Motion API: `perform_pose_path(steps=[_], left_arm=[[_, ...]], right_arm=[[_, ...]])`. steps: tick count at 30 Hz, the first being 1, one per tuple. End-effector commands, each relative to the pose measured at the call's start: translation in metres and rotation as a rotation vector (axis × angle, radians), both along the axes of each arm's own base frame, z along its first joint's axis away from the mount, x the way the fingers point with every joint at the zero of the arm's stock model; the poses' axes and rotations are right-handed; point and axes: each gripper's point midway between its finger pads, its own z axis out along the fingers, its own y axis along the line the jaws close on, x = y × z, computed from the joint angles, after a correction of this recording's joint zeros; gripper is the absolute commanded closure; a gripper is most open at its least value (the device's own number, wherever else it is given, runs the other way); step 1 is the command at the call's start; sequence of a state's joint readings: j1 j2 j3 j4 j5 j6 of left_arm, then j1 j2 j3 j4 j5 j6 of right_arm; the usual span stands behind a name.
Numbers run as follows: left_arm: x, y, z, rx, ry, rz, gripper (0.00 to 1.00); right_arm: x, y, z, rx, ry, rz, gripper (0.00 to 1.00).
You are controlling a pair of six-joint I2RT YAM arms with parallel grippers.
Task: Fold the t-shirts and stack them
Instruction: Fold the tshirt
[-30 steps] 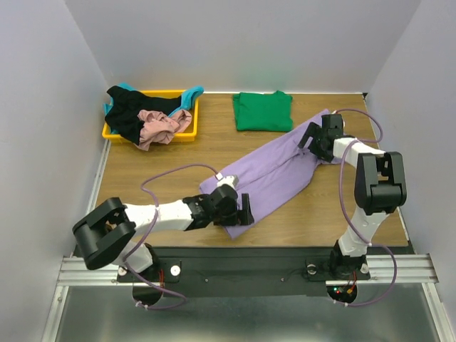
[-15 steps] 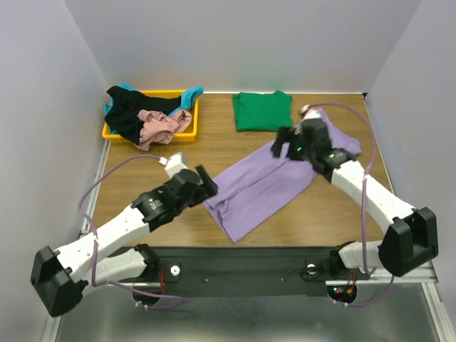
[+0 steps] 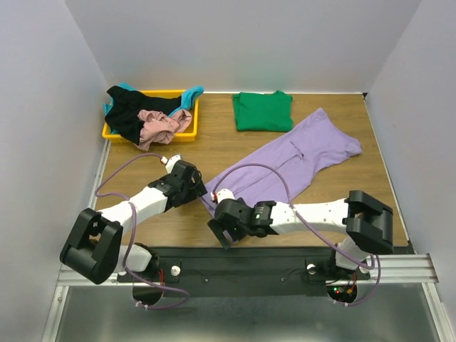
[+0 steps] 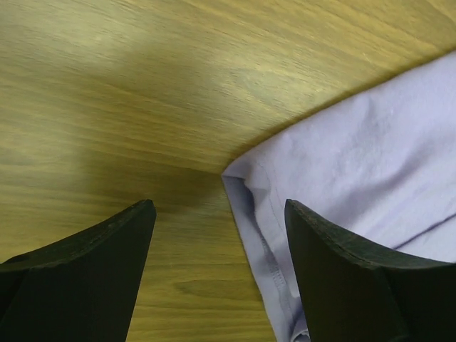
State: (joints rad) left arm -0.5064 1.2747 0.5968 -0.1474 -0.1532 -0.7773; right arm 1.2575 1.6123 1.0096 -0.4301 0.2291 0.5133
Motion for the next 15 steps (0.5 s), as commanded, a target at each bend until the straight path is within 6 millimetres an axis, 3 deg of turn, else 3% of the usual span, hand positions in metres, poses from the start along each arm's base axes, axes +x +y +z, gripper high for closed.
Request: perform_pose_path(steps=[1,4,8,12,13,14,15], left_arm=[[0.015,-0.018,0.015,-0.071,-0.086,-0.066,0.18],[0.011,-0.02,0.008,-0.084,-0.067,-0.072,0.29],[0.006,-0.016,-0.017,-0.046,0.017,-0.051,0.5],[-0.001,-0.016,-0.036,-0.033,0.074,-0.056,0.59],[-0.002,-0.015,-0.039,-0.026,0.085,-0.055,0.65],[-0.004,-0.013,-0.042,-0.022,0.094,-0.053,0.8],[-0.005,-0.014,-0.043,-0.021,0.096,-0.056,0.89]], right_arm=[[0.003,0.005,0.006,-0.056,-0.09,-0.014,0.0],[-0.001,0.007,-0.003,-0.089,-0.089,-0.014,0.0],[-0.005,0.012,-0.005,-0.093,-0.085,-0.008,0.0],[-0.003,0.011,-0.008,-0.104,-0.098,-0.028,0.01],[-0.004,0.01,-0.008,-0.105,-0.094,-0.028,0.02],[-0.005,0.01,-0.011,-0.107,-0.087,-0.034,0.04],[-0.005,0.008,-0.014,-0.114,-0.085,-0.032,0.06]])
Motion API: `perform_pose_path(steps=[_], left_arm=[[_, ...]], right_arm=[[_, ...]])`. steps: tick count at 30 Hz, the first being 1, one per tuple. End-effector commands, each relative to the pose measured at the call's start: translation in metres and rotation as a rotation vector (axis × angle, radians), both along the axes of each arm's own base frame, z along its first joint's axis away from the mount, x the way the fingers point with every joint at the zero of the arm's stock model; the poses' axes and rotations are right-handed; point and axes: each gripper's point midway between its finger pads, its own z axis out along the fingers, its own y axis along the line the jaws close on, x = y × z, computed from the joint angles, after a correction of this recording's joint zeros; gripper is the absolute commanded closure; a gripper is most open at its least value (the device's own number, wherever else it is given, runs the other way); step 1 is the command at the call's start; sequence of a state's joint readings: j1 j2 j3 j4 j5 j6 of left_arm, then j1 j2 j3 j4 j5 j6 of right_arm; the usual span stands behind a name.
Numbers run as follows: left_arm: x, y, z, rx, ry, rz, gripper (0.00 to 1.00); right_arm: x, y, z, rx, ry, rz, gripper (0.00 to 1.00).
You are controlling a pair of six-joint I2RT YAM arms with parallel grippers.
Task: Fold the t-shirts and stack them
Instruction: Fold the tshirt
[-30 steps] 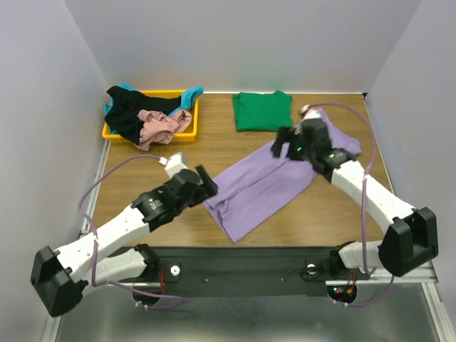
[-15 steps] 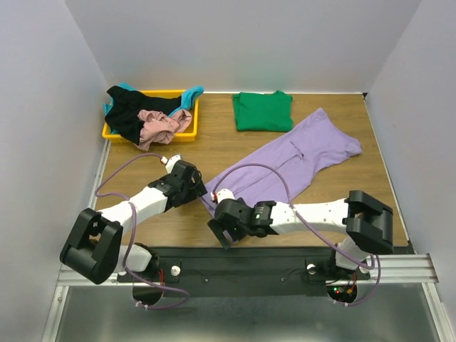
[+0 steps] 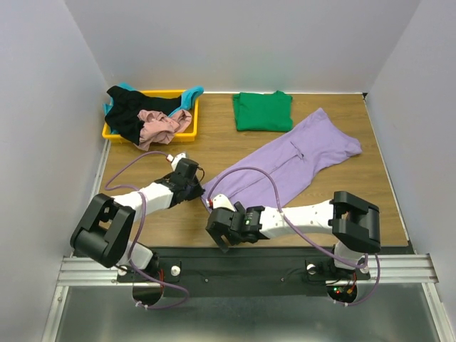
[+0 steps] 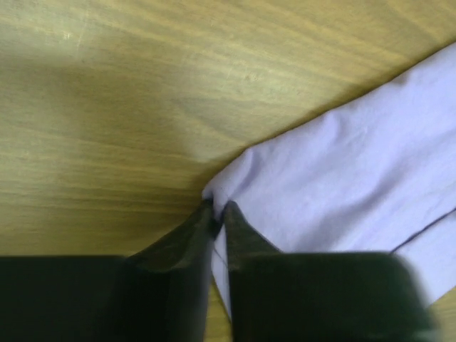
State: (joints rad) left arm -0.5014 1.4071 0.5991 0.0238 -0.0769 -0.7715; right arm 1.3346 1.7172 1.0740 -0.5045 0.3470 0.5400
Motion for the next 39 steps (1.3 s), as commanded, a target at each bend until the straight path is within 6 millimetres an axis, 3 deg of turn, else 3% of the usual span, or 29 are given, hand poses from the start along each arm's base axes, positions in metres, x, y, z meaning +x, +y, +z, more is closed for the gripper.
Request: perform_pose_path(steps=[1,5,7,9,10,12,16,20,23,25,29,32,33,35,37,38,39], left_arm=[[-0.023,0.01,-0.027,0.05,0.106,-0.014,0.98],[-0.026,0.021,-0.019,0.075,0.096,0.043,1.0],[-0.028,0.031,-0.016,0.108,0.093,0.077,1.0],[-0.026,0.035,-0.007,0.11,0.068,0.097,1.0],[-0.029,0.037,-0.006,0.116,0.073,0.102,1.0],[-0.031,0.041,-0.002,0.111,0.064,0.124,1.0],[-0.041,0.057,0.008,0.129,0.051,0.198,1.0],[-0.043,0.059,0.025,0.099,0.007,0.215,1.0],[-0.041,0.058,0.036,0.07,-0.027,0.219,1.0],[-0.038,0.044,0.041,0.011,-0.044,0.182,1.0],[-0.028,0.023,0.055,-0.026,-0.073,0.143,1.0],[-0.017,-0.005,0.075,-0.055,-0.119,0.081,1.0],[-0.009,-0.015,0.091,-0.07,-0.153,0.074,1.0],[-0.004,-0.031,0.099,-0.07,-0.169,0.044,1.0],[0.009,-0.049,0.106,-0.066,-0.176,0.016,1.0],[0.013,-0.056,0.099,-0.045,-0.158,0.005,1.0],[0.02,-0.068,0.109,-0.06,-0.179,-0.01,1.0]], right_arm=[[0.003,0.007,0.003,0.007,-0.028,-0.031,0.08],[-0.004,0.006,-0.011,-0.019,0.006,-0.026,0.19],[-0.006,0.005,-0.02,-0.046,0.018,-0.013,0.33],[-0.008,0.007,-0.023,-0.047,0.021,-0.015,0.5],[-0.011,0.009,-0.025,-0.05,0.028,-0.009,0.69],[-0.019,0.017,-0.022,-0.042,0.026,0.02,0.87],[-0.039,0.038,-0.012,-0.001,0.024,0.075,0.97],[-0.048,0.055,0.004,0.052,0.007,0.089,1.0],[-0.045,0.054,0.015,0.088,-0.008,0.047,1.0],[-0.038,0.05,0.027,0.115,-0.045,0.02,1.0],[-0.022,0.031,0.044,0.151,-0.097,-0.066,0.99],[-0.005,0.009,0.049,0.158,-0.127,-0.154,1.0],[0.001,0.003,0.05,0.158,-0.138,-0.181,1.0],[0.011,-0.012,0.055,0.177,-0.145,-0.236,1.0],[0.03,-0.034,0.052,0.165,-0.149,-0.313,1.0],[0.045,-0.048,0.056,0.178,-0.154,-0.373,0.99],[0.05,-0.056,0.057,0.178,-0.159,-0.397,1.0]])
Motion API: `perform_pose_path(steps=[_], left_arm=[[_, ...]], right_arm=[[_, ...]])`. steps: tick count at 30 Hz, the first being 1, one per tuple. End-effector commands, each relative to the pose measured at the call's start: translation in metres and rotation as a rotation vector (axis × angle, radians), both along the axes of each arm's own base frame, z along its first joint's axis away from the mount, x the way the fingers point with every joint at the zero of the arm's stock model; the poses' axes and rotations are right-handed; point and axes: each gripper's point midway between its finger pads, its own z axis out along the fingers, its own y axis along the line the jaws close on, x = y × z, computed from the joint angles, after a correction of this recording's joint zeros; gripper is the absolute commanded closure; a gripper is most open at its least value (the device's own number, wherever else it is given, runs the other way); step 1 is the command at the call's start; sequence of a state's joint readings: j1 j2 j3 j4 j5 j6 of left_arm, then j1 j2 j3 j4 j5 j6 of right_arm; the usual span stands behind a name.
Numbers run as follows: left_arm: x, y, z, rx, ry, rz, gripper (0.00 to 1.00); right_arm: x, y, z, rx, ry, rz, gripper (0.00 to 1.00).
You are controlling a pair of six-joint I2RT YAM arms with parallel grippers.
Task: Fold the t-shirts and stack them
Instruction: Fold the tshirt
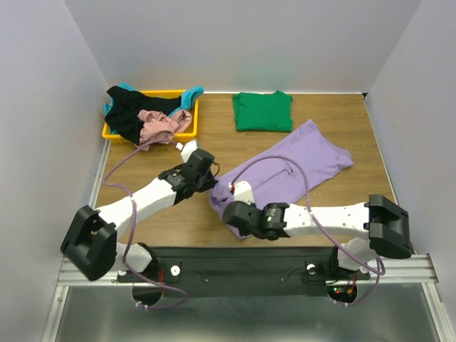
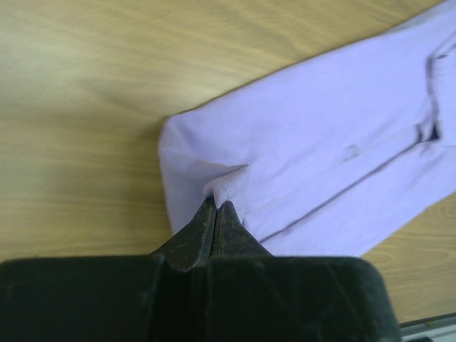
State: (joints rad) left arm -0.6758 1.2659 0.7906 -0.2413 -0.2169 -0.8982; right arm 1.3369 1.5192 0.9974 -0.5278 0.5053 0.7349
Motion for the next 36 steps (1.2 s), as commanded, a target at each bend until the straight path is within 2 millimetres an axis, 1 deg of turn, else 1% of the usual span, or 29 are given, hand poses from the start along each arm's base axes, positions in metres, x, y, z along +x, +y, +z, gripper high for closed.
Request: perform_pose_path(steps=[1,2,3,4,5,6,7,8,9,10,11,12,13,14,15,19,20,21,22,23,24,25,26,27,32,33,34,35,36], left_arm=[[0.033,-0.036,0.03,-0.029,-0.09,-0.028,1.0],[0.04,-0.044,0.023,-0.018,-0.082,-0.041,1.0],[0.049,-0.055,0.036,-0.039,-0.105,-0.05,1.0],[0.055,-0.062,0.04,-0.045,-0.119,-0.062,1.0],[0.061,-0.069,0.029,-0.021,-0.1,-0.079,1.0],[0.07,-0.083,0.045,-0.047,-0.125,-0.102,1.0],[0.074,-0.092,0.046,-0.048,-0.129,-0.122,1.0],[0.079,-0.1,0.037,-0.026,-0.118,-0.146,1.0],[0.088,-0.112,0.05,-0.043,-0.144,-0.161,1.0],[0.091,-0.119,0.052,-0.044,-0.149,-0.173,1.0],[0.094,-0.123,0.051,-0.04,-0.145,-0.18,1.0],[0.101,-0.133,0.053,-0.045,-0.151,-0.189,1.0],[0.104,-0.137,0.053,-0.046,-0.156,-0.194,1.0],[0.108,-0.142,0.047,-0.038,-0.149,-0.2,1.0],[0.114,-0.148,0.056,-0.047,-0.167,-0.21,1.0],[0.124,-0.164,0.054,-0.047,-0.169,-0.232,1.0],[0.126,-0.17,0.046,-0.042,-0.161,-0.24,1.0],[0.128,-0.174,0.045,-0.04,-0.165,-0.249,1.0],[0.132,-0.181,0.054,-0.052,-0.184,-0.259,1.0],[0.134,-0.185,0.051,-0.047,-0.183,-0.267,1.0],[0.137,-0.194,0.049,-0.042,-0.186,-0.282,1.0],[0.138,-0.196,0.047,-0.035,-0.179,-0.289,1.0],[0.139,-0.2,0.035,-0.02,-0.16,-0.297,1.0],[0.144,-0.203,0.04,-0.025,-0.17,-0.293,1.0],[0.152,-0.21,0.023,0.004,-0.151,-0.303,1.0],[0.153,-0.211,0.012,0.02,-0.135,-0.307,1.0],[0.157,-0.214,0.014,0.02,-0.14,-0.306,1.0],[0.157,-0.214,0.011,0.028,-0.131,-0.308,1.0],[0.158,-0.215,0.002,0.038,-0.117,-0.311,1.0]], right_arm=[[0.04,-0.043,0.013,0.018,-0.056,-0.189,0.99],[0.044,-0.052,0.012,0.007,-0.064,-0.206,1.0],[0.053,-0.063,0.019,0.018,-0.077,-0.241,1.0],[0.058,-0.069,0.021,0.019,-0.08,-0.259,1.0],[0.065,-0.081,0.02,0.01,-0.083,-0.287,1.0],[0.068,-0.087,0.025,0.022,-0.092,-0.302,1.0],[0.072,-0.093,0.026,0.02,-0.096,-0.314,1.0],[0.078,-0.105,0.025,0.003,-0.1,-0.341,1.0],[0.081,-0.111,0.026,0.0,-0.103,-0.355,1.0],[0.085,-0.116,0.031,0.008,-0.113,-0.369,1.0],[0.089,-0.123,0.031,-0.002,-0.118,-0.383,0.99],[0.096,-0.134,0.031,-0.011,-0.122,-0.422,1.0],[0.099,-0.14,0.031,-0.016,-0.124,-0.438,1.0],[0.107,-0.151,0.032,-0.026,-0.128,-0.472,0.99],[0.11,-0.155,0.032,-0.032,-0.13,-0.484,0.99],[0.121,-0.17,0.03,-0.064,-0.121,-0.52,0.99],[0.125,-0.176,0.028,-0.072,-0.117,-0.543,0.99],[0.127,-0.18,0.027,-0.074,-0.113,-0.555,1.0],[0.128,-0.183,0.026,-0.077,-0.107,-0.565,1.0],[0.13,-0.186,0.025,-0.082,-0.106,-0.574,1.0],[0.132,-0.192,0.023,-0.089,-0.099,-0.593,0.99],[0.132,-0.192,0.021,-0.088,-0.089,-0.592,0.99],[0.133,-0.195,0.019,-0.092,-0.082,-0.6,1.0],[0.133,-0.197,0.017,-0.097,-0.076,-0.605,1.0],[0.137,-0.213,0.005,-0.131,-0.048,-0.653,1.0],[0.138,-0.216,0.002,-0.135,-0.038,-0.67,1.0],[0.138,-0.217,-0.001,-0.141,-0.031,-0.675,0.99],[0.139,-0.22,-0.004,-0.155,-0.025,-0.685,0.98],[0.14,-0.223,-0.007,-0.161,-0.022,-0.703,0.96]])
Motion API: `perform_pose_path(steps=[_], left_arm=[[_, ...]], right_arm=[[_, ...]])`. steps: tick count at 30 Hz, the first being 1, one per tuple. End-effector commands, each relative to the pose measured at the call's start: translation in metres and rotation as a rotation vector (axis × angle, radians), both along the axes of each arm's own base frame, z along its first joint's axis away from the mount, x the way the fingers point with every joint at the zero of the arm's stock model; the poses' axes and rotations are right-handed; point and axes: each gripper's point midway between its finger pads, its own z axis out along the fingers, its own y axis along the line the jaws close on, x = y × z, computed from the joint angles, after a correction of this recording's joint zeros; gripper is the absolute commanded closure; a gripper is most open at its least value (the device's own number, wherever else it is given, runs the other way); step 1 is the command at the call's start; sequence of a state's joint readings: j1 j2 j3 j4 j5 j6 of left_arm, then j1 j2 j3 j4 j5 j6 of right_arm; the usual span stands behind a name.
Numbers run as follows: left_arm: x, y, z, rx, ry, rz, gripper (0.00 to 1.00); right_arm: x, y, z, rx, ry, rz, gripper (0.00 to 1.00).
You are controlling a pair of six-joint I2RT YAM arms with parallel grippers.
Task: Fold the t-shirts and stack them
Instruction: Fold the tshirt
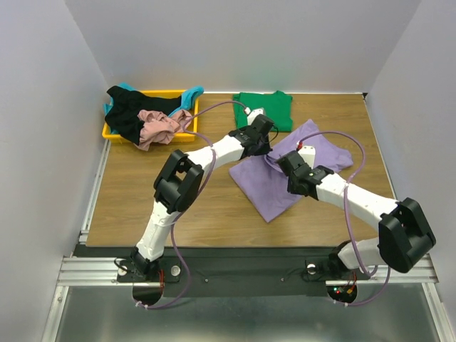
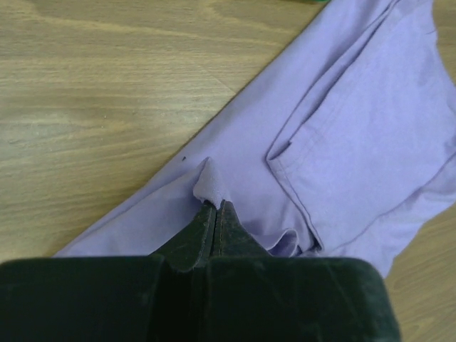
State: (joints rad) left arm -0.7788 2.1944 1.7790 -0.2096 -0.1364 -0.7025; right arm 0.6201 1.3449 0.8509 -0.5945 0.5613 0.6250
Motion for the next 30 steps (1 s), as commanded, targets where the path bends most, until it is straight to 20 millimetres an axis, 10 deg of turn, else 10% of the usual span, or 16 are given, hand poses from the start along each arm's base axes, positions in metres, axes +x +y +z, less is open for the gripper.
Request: perform_pose_path(steps=[1,6,10,18,20,27,30], left_arm=[[0.011,-0.01,0.018,0.003,-0.033,-0.027,0.94],[0.011,-0.011,0.027,0.003,-0.045,-0.042,0.02],[0.007,-0.001,0.054,0.004,-0.096,-0.041,0.02],[-0.018,0.068,0.112,0.034,-0.205,0.055,0.02],[-0.032,0.091,0.093,0.035,-0.18,0.083,0.02],[-0.082,0.173,0.064,0.009,-0.133,0.23,0.02],[-0.098,0.188,0.046,-0.03,-0.095,0.236,0.02]], right_arm=[[0.006,-0.012,-0.007,-0.03,0.01,-0.053,0.92],[0.013,-0.025,-0.008,-0.042,-0.002,-0.143,0.32],[0.018,-0.04,0.005,-0.087,-0.048,-0.219,0.0],[0.014,-0.077,0.028,-0.239,-0.104,-0.395,0.0],[0.02,-0.078,0.035,-0.24,-0.109,-0.4,0.0],[0.03,-0.039,0.06,-0.06,-0.104,-0.19,0.0],[0.032,0.02,0.063,0.178,-0.114,0.092,0.0]])
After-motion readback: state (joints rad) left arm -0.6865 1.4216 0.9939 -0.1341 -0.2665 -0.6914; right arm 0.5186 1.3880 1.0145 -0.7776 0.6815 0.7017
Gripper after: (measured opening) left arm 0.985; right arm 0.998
